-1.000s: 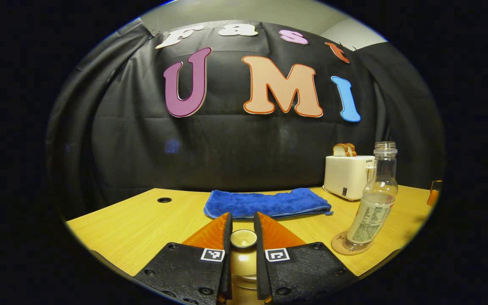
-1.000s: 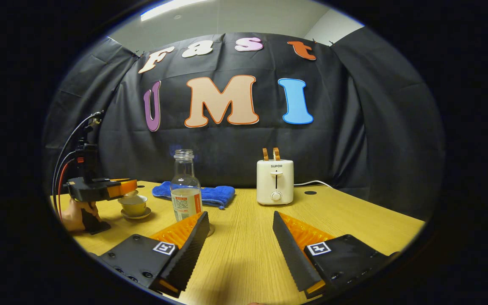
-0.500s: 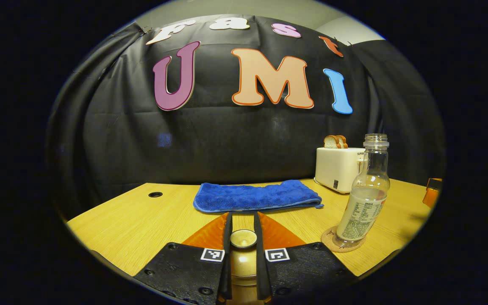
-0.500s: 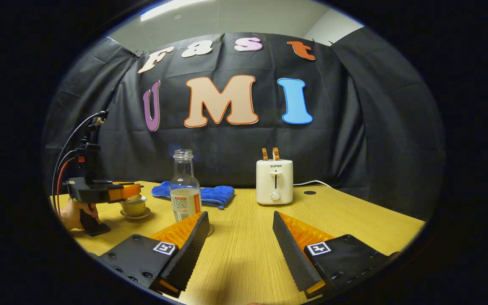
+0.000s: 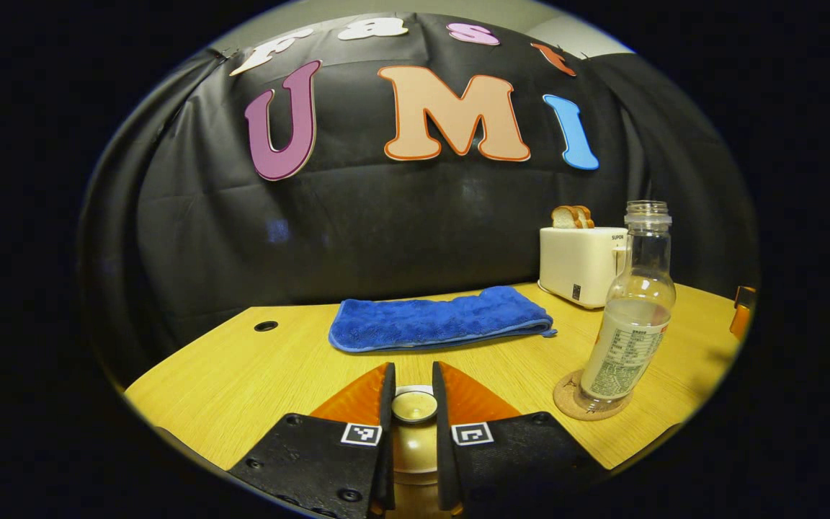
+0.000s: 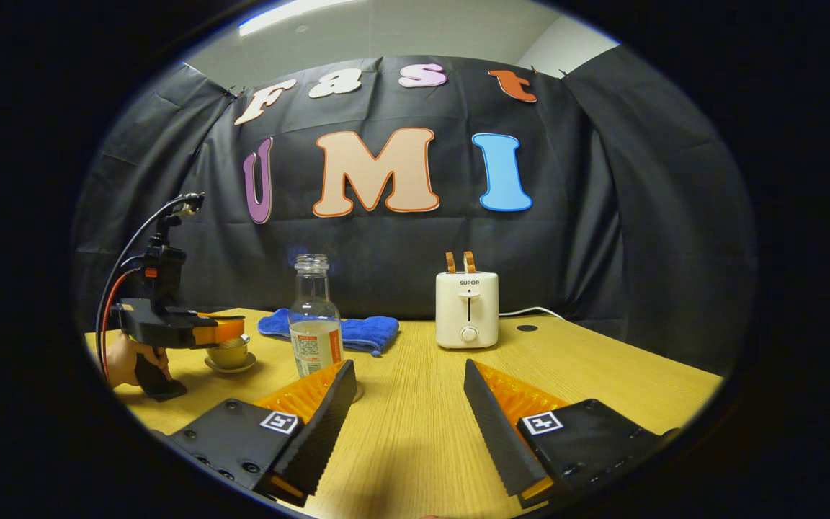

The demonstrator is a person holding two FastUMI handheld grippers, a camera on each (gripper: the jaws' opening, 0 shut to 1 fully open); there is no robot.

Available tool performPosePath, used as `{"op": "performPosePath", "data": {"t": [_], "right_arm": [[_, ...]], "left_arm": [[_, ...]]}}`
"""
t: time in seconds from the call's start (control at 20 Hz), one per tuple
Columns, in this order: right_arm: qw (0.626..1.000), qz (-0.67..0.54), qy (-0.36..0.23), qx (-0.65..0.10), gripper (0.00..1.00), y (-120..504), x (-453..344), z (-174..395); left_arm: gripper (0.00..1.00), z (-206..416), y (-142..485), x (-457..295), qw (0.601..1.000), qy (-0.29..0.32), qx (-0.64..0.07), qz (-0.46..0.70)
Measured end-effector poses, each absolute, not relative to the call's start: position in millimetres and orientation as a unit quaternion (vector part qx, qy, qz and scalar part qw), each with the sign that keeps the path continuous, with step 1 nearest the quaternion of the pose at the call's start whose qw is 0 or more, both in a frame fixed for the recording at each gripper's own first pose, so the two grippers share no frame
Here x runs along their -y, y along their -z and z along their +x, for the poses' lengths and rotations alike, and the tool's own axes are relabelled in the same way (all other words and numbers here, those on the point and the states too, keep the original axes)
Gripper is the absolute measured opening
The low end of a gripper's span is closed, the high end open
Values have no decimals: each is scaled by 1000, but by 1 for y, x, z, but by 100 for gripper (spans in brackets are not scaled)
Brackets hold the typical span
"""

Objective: Open the teacup lid with one hand, grasp the water bottle and pour water into the teacup with the other hand; after pouring, place the water bottle on the coaster and then close the teacup lid.

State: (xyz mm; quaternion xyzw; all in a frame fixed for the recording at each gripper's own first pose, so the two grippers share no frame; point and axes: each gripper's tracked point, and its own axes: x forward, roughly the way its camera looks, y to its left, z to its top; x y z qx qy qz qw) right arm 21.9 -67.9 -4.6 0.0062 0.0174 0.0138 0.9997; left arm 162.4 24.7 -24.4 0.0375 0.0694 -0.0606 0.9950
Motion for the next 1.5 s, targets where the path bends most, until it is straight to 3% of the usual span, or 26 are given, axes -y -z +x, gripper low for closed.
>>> {"op": "performPosePath", "data": {"t": [0.25,0.3,0.5,0.9,1.25,1.3,1.5], "right_arm": [[1000,6,-16,-17,96,5,67,22],[1000,6,-15,-18,99,4,68,22],[1000,6,-12,-17,96,4,69,23],[1000,5,-5,-16,96,4,72,20],[1000,5,-10,-16,96,4,61,8],[1000,6,-11,-16,99,3,59,7],[1000,6,-18,-17,96,3,48,-2]], "left_arm": [[30,163,25,-19,995,67,-65,34],[39,163,24,-18,995,69,-65,33],[100,159,20,-24,996,63,-52,20],[97,122,4,-38,999,42,4,-4],[96,58,4,-44,1000,12,8,-2],[97,50,4,-41,1000,13,8,-2],[97,20,5,-37,1000,4,5,-1]]}}
